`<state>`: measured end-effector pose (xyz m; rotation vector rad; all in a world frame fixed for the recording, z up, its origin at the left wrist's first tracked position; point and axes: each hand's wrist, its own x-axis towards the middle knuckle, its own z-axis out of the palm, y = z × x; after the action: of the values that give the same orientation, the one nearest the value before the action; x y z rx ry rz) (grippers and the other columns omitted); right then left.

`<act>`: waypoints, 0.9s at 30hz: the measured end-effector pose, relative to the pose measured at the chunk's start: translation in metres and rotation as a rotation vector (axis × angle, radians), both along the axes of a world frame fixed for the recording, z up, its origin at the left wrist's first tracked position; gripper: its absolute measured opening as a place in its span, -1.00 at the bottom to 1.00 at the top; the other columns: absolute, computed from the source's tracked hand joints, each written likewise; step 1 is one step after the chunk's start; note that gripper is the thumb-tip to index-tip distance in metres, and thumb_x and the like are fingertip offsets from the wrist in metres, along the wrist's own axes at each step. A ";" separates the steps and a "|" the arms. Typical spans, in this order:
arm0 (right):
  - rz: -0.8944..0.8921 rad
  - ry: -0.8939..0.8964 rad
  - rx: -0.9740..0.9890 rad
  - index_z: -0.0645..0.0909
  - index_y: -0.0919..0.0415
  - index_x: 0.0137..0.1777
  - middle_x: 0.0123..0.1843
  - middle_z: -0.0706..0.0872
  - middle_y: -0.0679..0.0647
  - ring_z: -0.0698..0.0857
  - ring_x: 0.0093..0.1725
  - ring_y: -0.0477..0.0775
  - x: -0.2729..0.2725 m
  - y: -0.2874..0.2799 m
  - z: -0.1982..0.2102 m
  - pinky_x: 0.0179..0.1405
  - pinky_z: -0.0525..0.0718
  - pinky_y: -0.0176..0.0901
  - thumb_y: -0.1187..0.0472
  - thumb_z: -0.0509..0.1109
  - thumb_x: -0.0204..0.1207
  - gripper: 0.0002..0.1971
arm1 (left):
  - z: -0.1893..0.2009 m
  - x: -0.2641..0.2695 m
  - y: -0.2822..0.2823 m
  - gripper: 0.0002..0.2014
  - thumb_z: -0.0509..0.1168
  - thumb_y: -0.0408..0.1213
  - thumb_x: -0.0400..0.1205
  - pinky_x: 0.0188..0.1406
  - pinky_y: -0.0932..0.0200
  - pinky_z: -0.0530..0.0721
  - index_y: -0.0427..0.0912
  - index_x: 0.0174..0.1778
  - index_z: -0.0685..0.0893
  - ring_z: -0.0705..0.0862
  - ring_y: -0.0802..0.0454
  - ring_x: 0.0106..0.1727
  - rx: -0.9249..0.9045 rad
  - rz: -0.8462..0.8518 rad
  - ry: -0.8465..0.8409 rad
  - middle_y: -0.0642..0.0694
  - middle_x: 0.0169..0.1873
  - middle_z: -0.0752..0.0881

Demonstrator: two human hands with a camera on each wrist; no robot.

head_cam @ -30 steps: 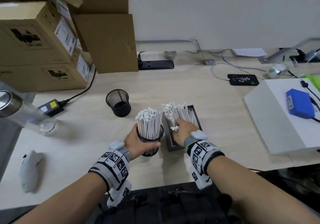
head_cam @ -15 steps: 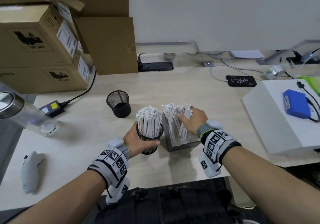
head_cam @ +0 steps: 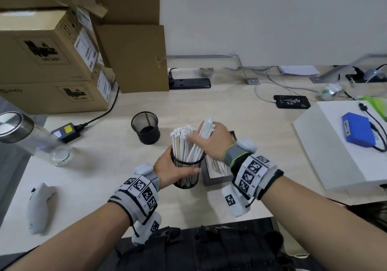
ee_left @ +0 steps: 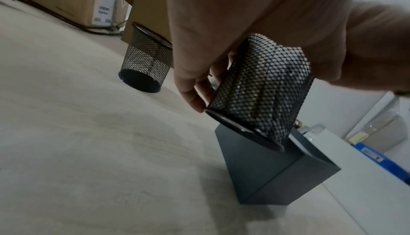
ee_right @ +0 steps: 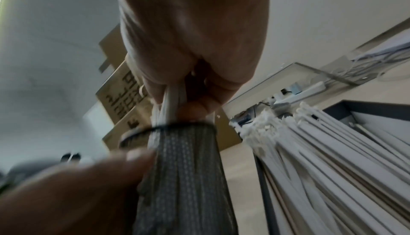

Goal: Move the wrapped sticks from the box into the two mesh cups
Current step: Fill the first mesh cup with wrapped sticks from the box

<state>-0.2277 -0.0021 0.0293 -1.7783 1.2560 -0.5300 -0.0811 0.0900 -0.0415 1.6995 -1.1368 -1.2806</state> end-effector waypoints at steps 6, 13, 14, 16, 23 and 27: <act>-0.057 0.053 -0.302 0.49 0.06 0.26 0.18 0.52 -0.07 0.56 0.05 -0.05 0.007 0.018 -0.010 0.04 0.58 -0.19 -0.19 0.69 0.06 -0.21 | 0.003 0.009 0.002 -0.15 0.69 -0.07 0.11 0.21 0.20 0.67 0.09 0.34 0.53 0.72 0.34 0.11 -0.015 0.026 -0.036 0.13 0.08 0.79; 0.234 0.146 -0.303 0.30 0.25 0.60 0.56 0.44 0.16 0.38 0.55 0.13 0.015 0.030 -0.022 0.57 0.21 -0.17 -0.12 0.20 0.58 -0.33 | 0.009 0.005 0.005 -0.28 0.69 -0.28 0.23 -0.22 0.61 0.54 0.11 0.26 0.53 0.66 0.61 -0.15 -0.042 0.010 -0.127 0.22 -0.09 0.75; 0.251 0.149 -0.327 0.29 0.26 0.61 0.58 0.42 0.17 0.36 0.56 0.14 0.015 0.033 -0.025 0.53 0.16 -0.25 -0.12 0.18 0.58 -0.32 | 0.007 0.005 0.005 -0.28 0.69 -0.26 0.21 -0.17 0.54 0.57 0.09 0.26 0.54 0.68 0.57 -0.14 -0.041 0.014 -0.112 0.21 -0.08 0.76; 0.238 0.143 -0.347 0.26 0.20 0.62 0.63 0.35 0.13 0.29 0.61 0.08 0.011 0.031 -0.028 0.54 0.13 -0.22 -0.19 0.13 0.60 -0.31 | 0.005 0.007 0.008 -0.21 0.69 -0.09 0.13 0.02 0.30 0.65 0.14 0.29 0.54 0.72 0.44 -0.02 -0.031 0.035 -0.080 0.20 0.00 0.78; -0.149 0.361 -0.109 0.62 0.06 0.06 0.05 0.75 0.02 0.72 0.07 0.16 -0.043 -0.005 -0.044 -0.04 0.57 -0.18 -0.04 0.32 0.58 -0.79 | -0.004 0.020 0.008 0.10 0.67 0.15 -0.04 0.34 0.05 0.59 -0.01 0.46 0.44 0.67 0.13 0.28 0.001 0.159 -0.012 0.11 0.24 0.71; -0.027 0.627 0.061 0.47 0.06 0.34 0.25 0.70 0.09 0.69 0.20 0.24 -0.051 0.002 -0.072 0.13 0.65 -0.06 -0.09 0.46 0.43 -0.48 | -0.014 0.018 0.011 0.08 0.68 0.15 -0.03 0.37 -0.01 0.61 0.02 0.44 0.44 0.66 0.14 0.28 0.041 0.149 -0.024 0.13 0.23 0.71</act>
<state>-0.2788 -0.0004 -0.0423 -1.9473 1.6911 0.0737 -0.0628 0.1010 -0.0558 1.7986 -0.9841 -1.2016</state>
